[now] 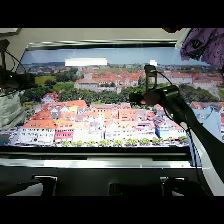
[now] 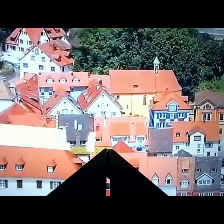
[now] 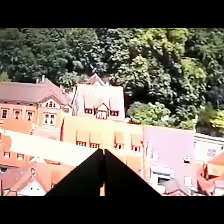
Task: Fold the clothes and pants, and hang the long-sleeved shirts on hangers.
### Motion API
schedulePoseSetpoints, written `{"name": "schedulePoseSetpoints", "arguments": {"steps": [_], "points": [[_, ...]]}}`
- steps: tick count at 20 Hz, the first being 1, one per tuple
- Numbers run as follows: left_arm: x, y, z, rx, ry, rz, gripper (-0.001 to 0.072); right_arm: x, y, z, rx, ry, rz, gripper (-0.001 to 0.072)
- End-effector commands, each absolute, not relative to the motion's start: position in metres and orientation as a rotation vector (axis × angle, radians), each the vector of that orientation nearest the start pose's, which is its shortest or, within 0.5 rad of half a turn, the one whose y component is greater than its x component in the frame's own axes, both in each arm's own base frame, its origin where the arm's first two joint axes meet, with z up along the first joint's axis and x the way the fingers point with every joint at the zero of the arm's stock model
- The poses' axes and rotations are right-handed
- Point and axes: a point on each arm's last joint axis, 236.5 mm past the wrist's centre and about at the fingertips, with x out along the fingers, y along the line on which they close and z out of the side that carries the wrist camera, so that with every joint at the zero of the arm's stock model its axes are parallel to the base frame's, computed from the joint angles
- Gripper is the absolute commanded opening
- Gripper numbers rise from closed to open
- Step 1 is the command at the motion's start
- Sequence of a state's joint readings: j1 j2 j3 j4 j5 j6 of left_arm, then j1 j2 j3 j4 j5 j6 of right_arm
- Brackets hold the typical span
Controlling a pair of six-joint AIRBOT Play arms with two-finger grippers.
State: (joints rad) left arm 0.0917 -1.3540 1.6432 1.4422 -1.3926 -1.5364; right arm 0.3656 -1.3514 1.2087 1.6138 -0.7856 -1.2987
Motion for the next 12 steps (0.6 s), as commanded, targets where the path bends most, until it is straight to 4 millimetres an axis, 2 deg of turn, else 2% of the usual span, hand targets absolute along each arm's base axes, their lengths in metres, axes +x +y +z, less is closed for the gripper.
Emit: {"name": "schedulePoseSetpoints", "arguments": {"steps": [1, 3, 12], "points": [[0.4088, 0.0143, 0.1308, -0.092, 1.159, -0.020, 0.0022, 0.4409, 0.1925, 0.0392, 0.091, 0.931, 0.261, 0.0034], [0.4023, 0.0127, 0.1260, -0.094, 1.196, -0.025, 0.0022, 0.4405, 0.1920, 0.0386, 0.088, 0.934, 0.259, 0.0034], [0.4023, 0.0128, 0.1258, -0.094, 1.196, -0.025, 0.0021, 0.4405, 0.1919, 0.0386, 0.088, 0.935, 0.259, 0.0034]]}}
